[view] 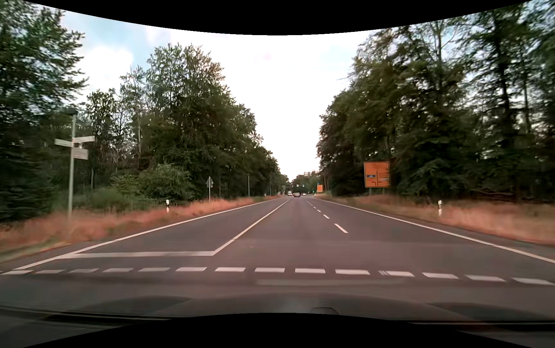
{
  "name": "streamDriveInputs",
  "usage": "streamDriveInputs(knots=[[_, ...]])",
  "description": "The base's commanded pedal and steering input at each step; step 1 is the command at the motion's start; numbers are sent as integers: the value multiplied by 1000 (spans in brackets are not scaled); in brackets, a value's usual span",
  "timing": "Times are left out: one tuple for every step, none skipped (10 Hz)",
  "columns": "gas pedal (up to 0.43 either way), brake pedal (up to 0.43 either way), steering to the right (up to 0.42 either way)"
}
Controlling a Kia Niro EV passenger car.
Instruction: Follow the waypoints while adhering to traffic rules and regulations
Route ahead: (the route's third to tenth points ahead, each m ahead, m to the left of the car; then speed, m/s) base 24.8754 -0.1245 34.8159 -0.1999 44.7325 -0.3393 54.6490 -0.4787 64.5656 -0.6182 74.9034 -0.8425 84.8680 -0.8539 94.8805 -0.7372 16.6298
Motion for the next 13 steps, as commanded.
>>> streamDriveInputs(knots=[[0,24,-5],[0,24,-5],[0,37,-5],[0,37,-5],[0,37,-5],[0,49,-5],[0,49,-4],[0,49,-5],[0,49,-5],[0,37,-4],[0,24,-4],[0,12,-4],[0,0,-5]])
